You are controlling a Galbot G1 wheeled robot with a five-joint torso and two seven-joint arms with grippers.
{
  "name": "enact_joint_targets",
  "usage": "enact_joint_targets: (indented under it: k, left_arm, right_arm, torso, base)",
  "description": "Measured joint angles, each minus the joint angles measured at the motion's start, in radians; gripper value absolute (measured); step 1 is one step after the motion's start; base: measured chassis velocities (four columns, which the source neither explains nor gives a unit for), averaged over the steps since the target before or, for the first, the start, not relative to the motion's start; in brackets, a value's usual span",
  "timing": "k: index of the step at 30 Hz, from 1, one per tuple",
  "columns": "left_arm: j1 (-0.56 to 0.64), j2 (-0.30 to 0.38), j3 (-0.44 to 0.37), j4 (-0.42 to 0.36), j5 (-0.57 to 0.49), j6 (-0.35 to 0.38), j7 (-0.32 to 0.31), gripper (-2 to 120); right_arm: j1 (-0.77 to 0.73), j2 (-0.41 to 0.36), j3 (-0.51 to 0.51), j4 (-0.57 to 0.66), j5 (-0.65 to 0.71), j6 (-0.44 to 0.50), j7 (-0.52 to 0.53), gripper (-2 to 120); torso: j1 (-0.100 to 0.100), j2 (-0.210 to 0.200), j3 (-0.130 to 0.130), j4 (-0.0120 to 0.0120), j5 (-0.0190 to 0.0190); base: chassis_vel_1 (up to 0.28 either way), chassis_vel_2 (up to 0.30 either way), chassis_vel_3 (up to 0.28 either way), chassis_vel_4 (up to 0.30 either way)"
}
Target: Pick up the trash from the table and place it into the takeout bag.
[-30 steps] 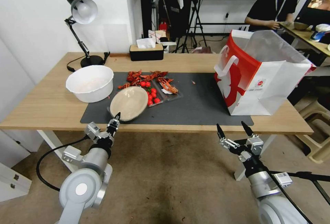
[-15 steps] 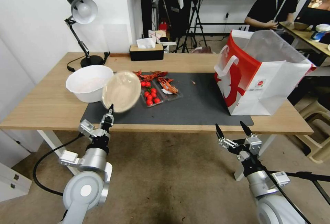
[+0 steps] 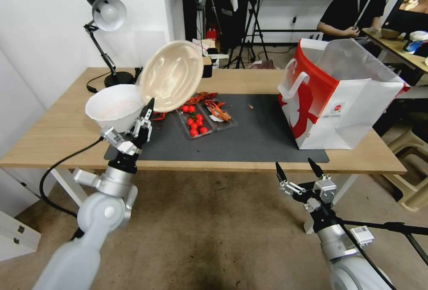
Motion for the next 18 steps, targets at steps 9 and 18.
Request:
enact_joint_targets:
  k: [9,18]
  left_arm:
    - [-0.201,0.038,0.118,0.080,-0.042,0.037,0.032,0]
    - [-0.455,-0.018,0.340,0.193,-0.062,0.071,0.016,0]
  right_arm:
    - [-0.039,0.026,0.007,0.034,-0.032,0.002,0.003,100]
    - [-0.074,0.057,0.015,0.074,-0.063,-0.001,0.005,100]
  torso:
    - [0.000,0.000,0.000,-0.0002,0.0000]
    - [0.000,0.000,0.000,-0.0002,0.0002]
  base:
    - [0.000,0.000,0.000,0.000]
    - [0.000,0.000,0.000,0.000]
